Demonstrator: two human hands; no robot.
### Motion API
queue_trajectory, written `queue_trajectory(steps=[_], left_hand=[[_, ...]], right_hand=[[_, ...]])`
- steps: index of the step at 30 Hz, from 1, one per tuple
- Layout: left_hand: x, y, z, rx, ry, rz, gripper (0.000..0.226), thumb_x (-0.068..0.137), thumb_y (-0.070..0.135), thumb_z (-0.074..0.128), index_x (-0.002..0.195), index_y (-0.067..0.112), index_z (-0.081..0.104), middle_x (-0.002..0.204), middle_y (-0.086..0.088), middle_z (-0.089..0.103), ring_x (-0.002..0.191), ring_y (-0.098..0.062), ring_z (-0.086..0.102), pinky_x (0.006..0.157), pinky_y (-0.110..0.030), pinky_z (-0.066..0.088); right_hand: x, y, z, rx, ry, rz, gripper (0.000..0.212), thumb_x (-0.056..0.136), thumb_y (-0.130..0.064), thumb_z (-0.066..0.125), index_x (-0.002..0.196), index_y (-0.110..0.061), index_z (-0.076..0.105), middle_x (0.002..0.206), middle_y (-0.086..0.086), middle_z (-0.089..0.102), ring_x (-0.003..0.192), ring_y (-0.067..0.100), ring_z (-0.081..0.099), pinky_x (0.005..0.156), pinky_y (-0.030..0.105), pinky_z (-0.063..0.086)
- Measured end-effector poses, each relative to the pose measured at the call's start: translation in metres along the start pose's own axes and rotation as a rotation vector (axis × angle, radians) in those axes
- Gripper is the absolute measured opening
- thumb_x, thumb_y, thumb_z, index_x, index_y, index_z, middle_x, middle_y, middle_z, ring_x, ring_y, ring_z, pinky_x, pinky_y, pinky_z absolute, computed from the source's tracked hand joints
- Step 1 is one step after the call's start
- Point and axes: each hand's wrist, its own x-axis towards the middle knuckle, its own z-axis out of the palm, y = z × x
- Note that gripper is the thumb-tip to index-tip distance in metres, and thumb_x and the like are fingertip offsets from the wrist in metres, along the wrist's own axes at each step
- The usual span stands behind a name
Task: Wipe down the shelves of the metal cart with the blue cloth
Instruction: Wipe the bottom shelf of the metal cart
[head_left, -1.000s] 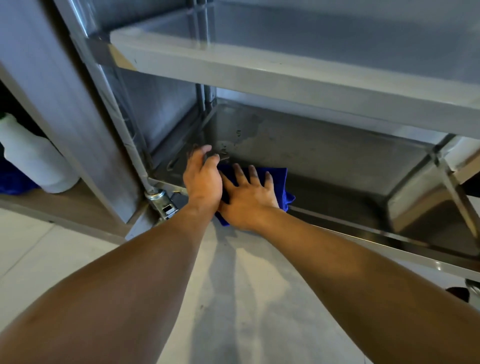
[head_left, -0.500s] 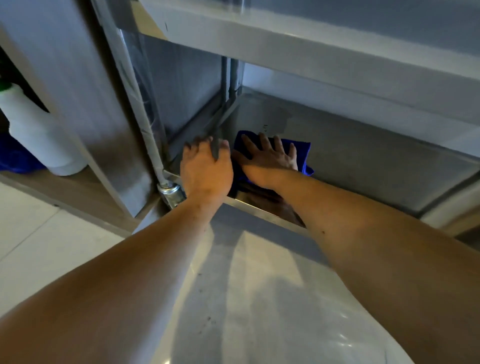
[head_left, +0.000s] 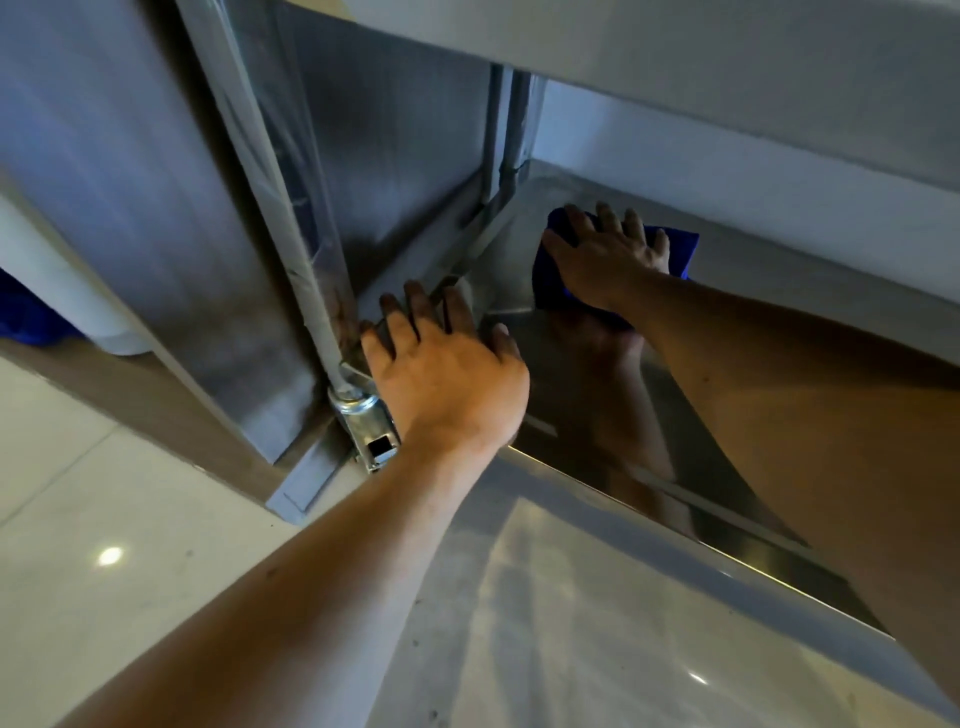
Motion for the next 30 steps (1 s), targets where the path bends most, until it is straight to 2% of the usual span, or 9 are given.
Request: queue_trajectory(steps=[8,13,16,20,22,25,28,30], left_hand=[[-0.001,0.002,-0.001,0.017,-0.001,-0.009,0.069,0.092,0.054,0.024,0.151,0.019,0.037,0.160,-0.019,0.027,0.146,-0.041,0.021,0.115,-0.059,0.014],[-0.001,0.002,-0.002,-0.053,0.031,-0.020,0.067,0.095,0.056,0.022,0.147,0.019,0.042,0.158,-0.018,0.032,0.145,-0.039,0.025,0.116,-0.057,0.015],[-0.003,0.002,-0.005,-0.192,0.116,-0.022,0.069,0.097,0.059,0.015,0.147,0.019,0.040,0.156,-0.015,0.036,0.145,-0.035,0.028,0.118,-0.053,0.017],[-0.006,0.001,-0.007,-0.340,0.246,-0.051,0.070,0.098,0.058,0.010,0.150,0.018,0.035,0.155,-0.014,0.038,0.144,-0.031,0.032,0.119,-0.047,0.016],[-0.009,0.001,-0.009,-0.415,0.286,-0.080,0.068,0.099,0.056,0.013,0.148,0.016,0.038,0.152,-0.014,0.042,0.141,-0.031,0.036,0.118,-0.047,0.020],[-0.011,0.002,-0.011,-0.501,0.341,-0.099,0.064,0.100,0.051,0.019,0.140,0.009,0.047,0.141,-0.017,0.053,0.132,-0.032,0.046,0.113,-0.050,0.028],[-0.013,-0.001,-0.013,-0.557,0.357,-0.073,0.060,0.099,0.046,0.022,0.138,0.011,0.051,0.137,-0.015,0.057,0.129,-0.031,0.049,0.111,-0.050,0.029],[-0.014,-0.004,-0.015,-0.641,0.357,-0.085,0.058,0.098,0.045,0.025,0.135,0.010,0.054,0.133,-0.016,0.060,0.125,-0.032,0.051,0.110,-0.049,0.031]], right_hand=[[0.042,-0.006,0.002,0.001,0.028,0.061,0.067,0.100,-0.066,0.016,0.159,-0.037,0.007,0.169,0.004,-0.001,0.153,0.033,-0.007,0.117,0.065,-0.004],[0.050,-0.014,-0.004,0.007,-0.018,0.085,0.066,0.100,-0.065,0.014,0.159,-0.036,0.008,0.169,0.003,0.006,0.153,0.032,0.002,0.117,0.065,-0.004],[0.041,-0.017,-0.006,-0.010,-0.057,0.028,0.065,0.100,-0.063,0.013,0.160,-0.036,0.007,0.169,-0.002,0.005,0.153,0.033,0.007,0.116,0.066,-0.005],[0.026,-0.025,-0.009,-0.063,-0.099,-0.123,0.062,0.102,-0.056,0.019,0.160,-0.037,0.008,0.169,-0.004,-0.004,0.154,0.032,0.001,0.116,0.070,-0.002],[0.016,-0.028,-0.008,-0.064,-0.115,-0.192,0.063,0.101,-0.055,0.021,0.160,-0.036,0.008,0.169,-0.004,-0.005,0.154,0.031,-0.002,0.115,0.071,0.001],[-0.002,-0.039,-0.006,-0.050,-0.144,-0.247,0.068,0.095,-0.061,0.014,0.159,-0.040,0.007,0.169,-0.005,-0.007,0.154,0.032,-0.004,0.116,0.069,0.003],[-0.024,-0.057,-0.005,-0.068,-0.168,-0.244,0.062,0.100,-0.055,0.017,0.159,-0.040,0.006,0.169,-0.007,-0.007,0.154,0.032,-0.002,0.117,0.067,0.005],[-0.047,-0.069,-0.006,-0.097,-0.169,-0.329,0.059,0.103,-0.053,0.019,0.159,-0.038,0.008,0.169,-0.008,-0.006,0.154,0.031,-0.002,0.117,0.067,0.007]])
